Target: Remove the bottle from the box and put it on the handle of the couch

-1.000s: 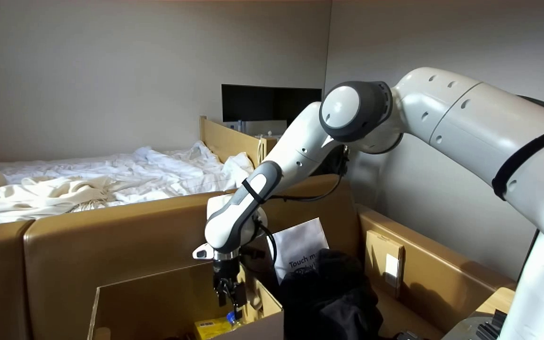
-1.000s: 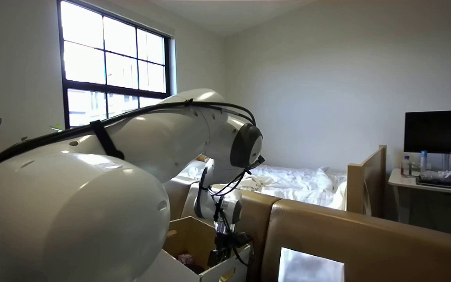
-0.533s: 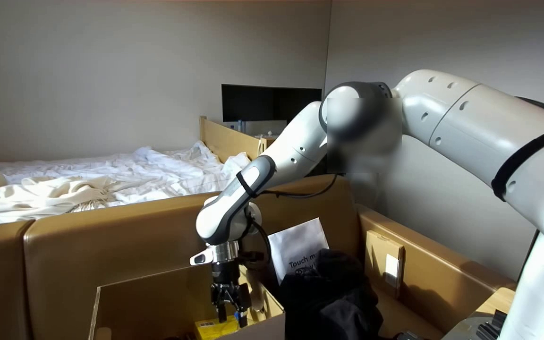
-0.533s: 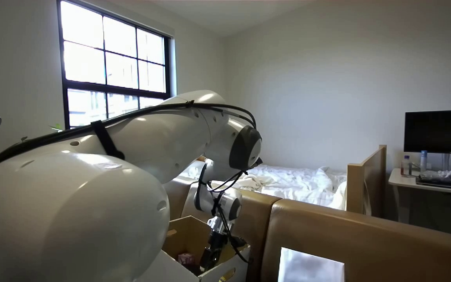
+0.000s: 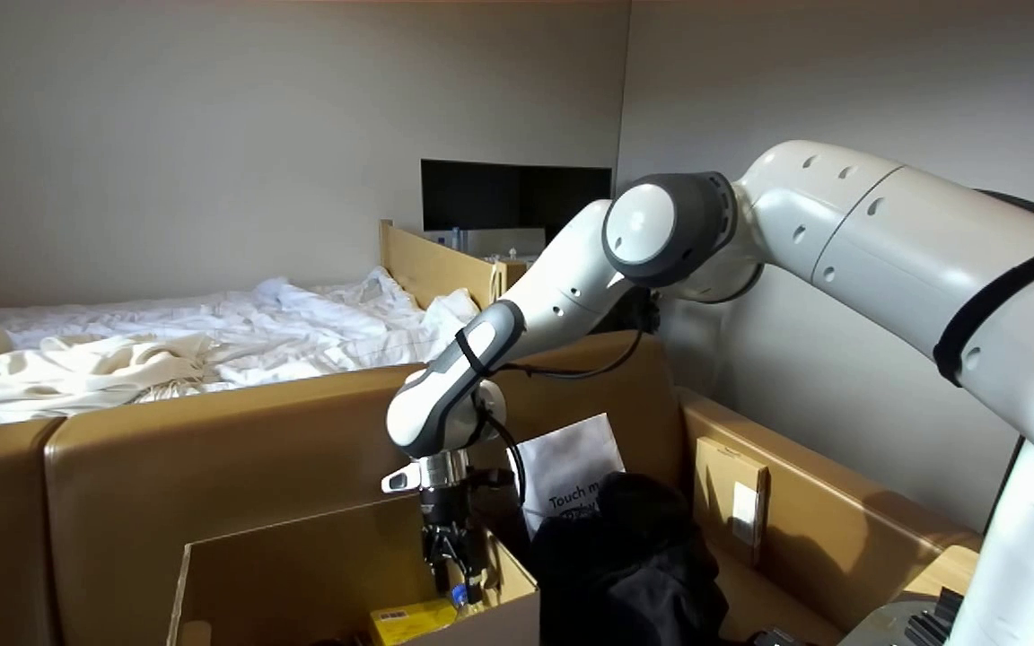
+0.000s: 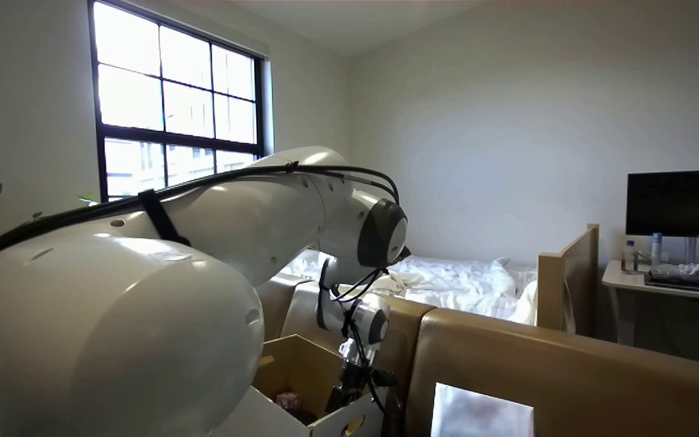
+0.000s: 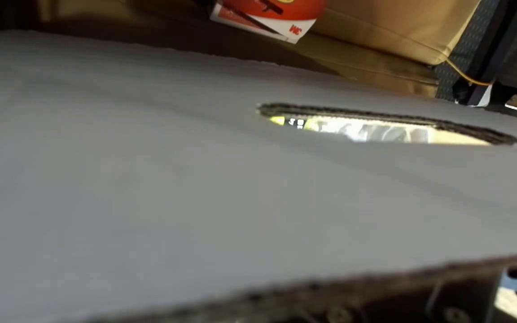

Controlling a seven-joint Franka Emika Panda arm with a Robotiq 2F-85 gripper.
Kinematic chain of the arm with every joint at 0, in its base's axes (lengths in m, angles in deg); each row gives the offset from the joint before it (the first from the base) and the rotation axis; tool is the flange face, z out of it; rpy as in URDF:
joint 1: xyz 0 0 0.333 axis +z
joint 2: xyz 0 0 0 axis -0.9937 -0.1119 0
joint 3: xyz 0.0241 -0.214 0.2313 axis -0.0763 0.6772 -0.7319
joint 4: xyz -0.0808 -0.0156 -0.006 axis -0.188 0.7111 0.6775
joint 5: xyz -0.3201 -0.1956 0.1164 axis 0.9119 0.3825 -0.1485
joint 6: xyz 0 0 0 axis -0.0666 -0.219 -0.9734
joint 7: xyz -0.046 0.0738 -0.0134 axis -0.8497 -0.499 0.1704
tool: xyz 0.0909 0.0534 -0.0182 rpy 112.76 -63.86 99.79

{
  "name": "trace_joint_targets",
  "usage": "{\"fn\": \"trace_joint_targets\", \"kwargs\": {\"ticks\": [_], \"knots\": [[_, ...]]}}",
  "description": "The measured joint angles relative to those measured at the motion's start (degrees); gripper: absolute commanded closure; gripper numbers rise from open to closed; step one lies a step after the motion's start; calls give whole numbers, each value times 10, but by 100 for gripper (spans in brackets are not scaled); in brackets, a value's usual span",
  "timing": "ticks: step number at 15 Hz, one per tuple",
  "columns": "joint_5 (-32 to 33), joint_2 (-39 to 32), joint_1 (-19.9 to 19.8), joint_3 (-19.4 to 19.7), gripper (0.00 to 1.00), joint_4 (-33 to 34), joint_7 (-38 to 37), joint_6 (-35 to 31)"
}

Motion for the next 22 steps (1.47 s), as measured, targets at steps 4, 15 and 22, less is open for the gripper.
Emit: {"fn": "trace_joint_targets", "kwargs": {"ticks": [4,15,22], "knots": [[-5,3,2,-10,0,19,-1,13],[-5,-38,8,-1,32,51,7,63],[-4,-38,13,6,78,73,9,133]]}}
